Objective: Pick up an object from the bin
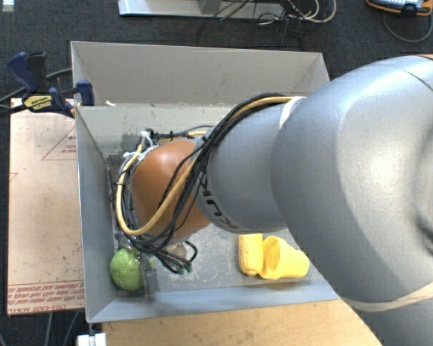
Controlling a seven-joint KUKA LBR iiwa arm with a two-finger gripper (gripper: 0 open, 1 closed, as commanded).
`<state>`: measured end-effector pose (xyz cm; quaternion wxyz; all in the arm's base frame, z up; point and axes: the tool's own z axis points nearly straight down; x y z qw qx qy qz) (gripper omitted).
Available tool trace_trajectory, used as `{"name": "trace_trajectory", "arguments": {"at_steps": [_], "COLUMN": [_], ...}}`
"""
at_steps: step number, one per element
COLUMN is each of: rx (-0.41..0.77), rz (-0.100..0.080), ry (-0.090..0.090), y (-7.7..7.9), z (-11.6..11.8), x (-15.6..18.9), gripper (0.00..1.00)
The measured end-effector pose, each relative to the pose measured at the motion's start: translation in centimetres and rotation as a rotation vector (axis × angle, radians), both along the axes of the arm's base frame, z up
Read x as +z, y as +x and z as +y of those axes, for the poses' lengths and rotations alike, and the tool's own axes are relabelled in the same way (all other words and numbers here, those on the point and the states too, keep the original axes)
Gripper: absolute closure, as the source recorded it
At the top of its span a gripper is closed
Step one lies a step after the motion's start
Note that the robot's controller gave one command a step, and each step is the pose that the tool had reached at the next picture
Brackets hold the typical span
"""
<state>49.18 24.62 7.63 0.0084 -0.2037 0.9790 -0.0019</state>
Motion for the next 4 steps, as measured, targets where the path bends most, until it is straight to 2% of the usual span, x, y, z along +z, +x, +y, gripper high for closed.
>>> {"name": "trace_trajectory", "arguments": {"at_steps": [1, 4], "rx": [0.001, 0.001], "rz": [0.01, 0.005], "ry": [-0.001, 0.002], "y": [-0.3, -0.2], "z": [0.1, 0.2], "x": [1.5, 6.8], "gripper": [1.0, 1.0]}}
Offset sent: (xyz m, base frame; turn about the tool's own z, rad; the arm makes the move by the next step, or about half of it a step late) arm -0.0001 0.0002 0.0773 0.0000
